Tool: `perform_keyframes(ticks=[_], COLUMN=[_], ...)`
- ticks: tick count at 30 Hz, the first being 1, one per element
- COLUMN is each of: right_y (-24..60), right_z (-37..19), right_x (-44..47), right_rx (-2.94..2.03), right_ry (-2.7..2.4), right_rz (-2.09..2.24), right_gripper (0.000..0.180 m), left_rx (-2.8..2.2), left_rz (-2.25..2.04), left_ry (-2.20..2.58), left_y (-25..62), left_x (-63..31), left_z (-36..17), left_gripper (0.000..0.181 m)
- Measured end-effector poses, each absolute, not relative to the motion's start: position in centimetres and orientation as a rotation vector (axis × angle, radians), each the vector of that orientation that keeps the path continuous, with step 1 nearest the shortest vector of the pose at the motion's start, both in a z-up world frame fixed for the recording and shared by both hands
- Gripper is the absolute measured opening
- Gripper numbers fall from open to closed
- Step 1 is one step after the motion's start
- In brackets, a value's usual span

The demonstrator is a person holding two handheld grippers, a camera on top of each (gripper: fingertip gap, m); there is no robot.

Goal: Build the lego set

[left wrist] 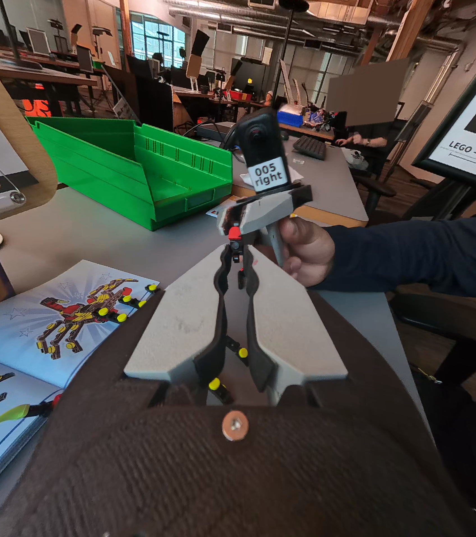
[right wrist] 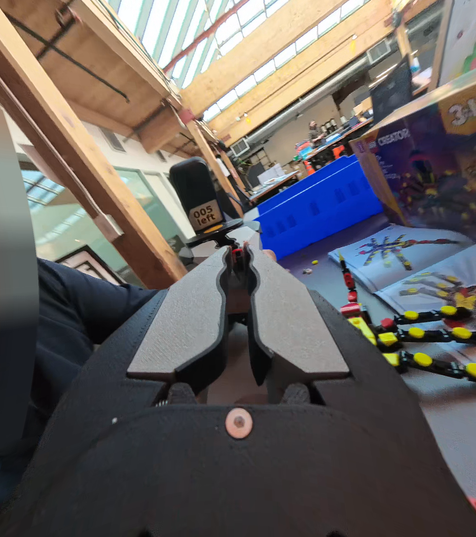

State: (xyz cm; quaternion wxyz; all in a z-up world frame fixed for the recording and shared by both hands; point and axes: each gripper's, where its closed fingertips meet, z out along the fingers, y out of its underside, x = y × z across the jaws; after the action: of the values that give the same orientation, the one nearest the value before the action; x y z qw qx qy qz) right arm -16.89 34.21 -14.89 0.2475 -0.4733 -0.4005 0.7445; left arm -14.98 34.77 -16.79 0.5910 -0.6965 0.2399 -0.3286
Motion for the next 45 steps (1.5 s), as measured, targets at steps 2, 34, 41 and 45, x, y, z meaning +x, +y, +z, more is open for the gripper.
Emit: perform_keyframes(ticks=[2, 34, 41, 45], right_y=[34.1, 33.8, 34.2, 35.4], right_z=[-14.5, -16.5, -15.3, -14.7], right_x=[-16.6, -16.3, -15.7, -15.2], right_rx=[-1.279, -1.147, -1.131, -1.112], right_ry=[-1.066, -1.476, -1.378, -1.325], right_rz=[2.176, 1.430, 1.632, 1.634], right_gripper=[0.004, 0.005, 0.004, 0.000], left_rx=[-1.589, -1.647, -1.579, -1.559], left_rz=[-0.842, -0.637, -0.878, -0.975], left_ry=[0.535, 0.628, 0.519, 0.430], left_y=[34.5, 35.1, 34.9, 35.2], left_x=[-14.7, -14.3, -14.1, -15.3], left_z=[-16.3, -18.3, -17.0, -16.4], left_gripper=[0.005, 0.005, 0.005, 0.004])
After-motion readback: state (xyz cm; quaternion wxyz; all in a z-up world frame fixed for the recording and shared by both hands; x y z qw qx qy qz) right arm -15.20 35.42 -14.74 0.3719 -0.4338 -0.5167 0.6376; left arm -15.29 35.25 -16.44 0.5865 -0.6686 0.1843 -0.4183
